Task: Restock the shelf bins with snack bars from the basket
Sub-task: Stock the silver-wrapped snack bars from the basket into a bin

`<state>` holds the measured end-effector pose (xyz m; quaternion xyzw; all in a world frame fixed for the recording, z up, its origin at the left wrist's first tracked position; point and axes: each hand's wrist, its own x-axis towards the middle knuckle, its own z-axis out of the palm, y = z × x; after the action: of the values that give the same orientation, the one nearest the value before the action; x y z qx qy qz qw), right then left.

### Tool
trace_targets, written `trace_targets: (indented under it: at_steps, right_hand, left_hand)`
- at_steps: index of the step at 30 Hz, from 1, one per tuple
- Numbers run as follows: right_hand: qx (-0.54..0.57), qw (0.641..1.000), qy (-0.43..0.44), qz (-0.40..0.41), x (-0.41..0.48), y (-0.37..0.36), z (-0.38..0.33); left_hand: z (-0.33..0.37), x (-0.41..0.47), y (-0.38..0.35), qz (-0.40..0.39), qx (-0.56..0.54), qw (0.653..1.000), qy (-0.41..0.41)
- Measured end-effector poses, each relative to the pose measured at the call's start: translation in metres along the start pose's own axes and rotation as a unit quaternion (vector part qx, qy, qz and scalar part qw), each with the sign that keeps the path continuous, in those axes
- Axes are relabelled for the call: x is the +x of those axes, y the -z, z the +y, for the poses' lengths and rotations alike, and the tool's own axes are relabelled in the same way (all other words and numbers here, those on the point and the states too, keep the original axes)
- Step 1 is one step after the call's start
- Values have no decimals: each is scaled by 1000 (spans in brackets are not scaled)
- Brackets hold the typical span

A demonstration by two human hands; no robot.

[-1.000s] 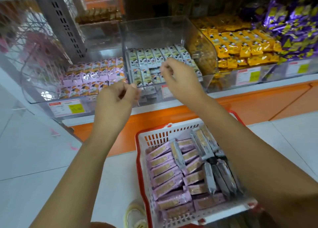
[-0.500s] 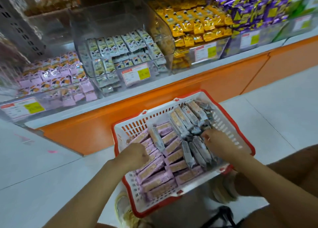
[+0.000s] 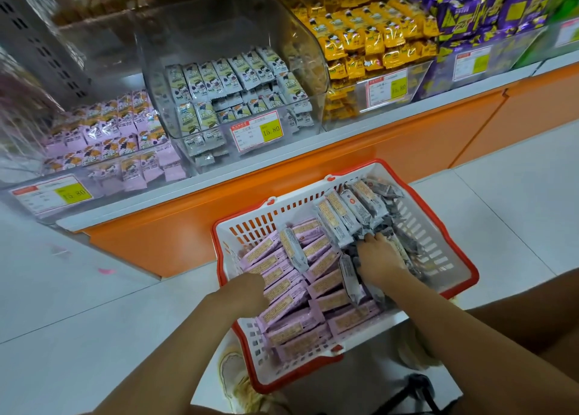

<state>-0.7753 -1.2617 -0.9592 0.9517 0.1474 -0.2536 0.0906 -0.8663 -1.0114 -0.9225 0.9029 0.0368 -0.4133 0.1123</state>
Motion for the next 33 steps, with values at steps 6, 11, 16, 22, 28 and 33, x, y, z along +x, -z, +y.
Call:
trace_targets:
  at_steps: [6, 11, 16, 22, 28, 33]
  right_hand:
    - [-20, 1000, -5, -6, 2, -5, -11]
    - [43, 999, -32, 5, -5, -17, -14]
    - [96, 994, -35, -40, -11, -13, -11]
    - [60, 994, -65, -60, -24, -8, -2]
    - [223, 974, -50, 3, -35, 12, 10]
    - [435, 899, 29, 42, -57, 70, -7]
  left_hand:
    - [-7, 2, 1, 2, -22, 1000, -12]
    - [-4, -2, 4, -1, -22, 1000, -19]
    - [-3, -3, 3, -1, -33, 999, -12]
    - [-2, -7, 5, -29, -68, 997, -10]
    - [13, -21, 22, 16, -212, 972, -95]
    - [50, -47, 42, 99, -357, 914, -164]
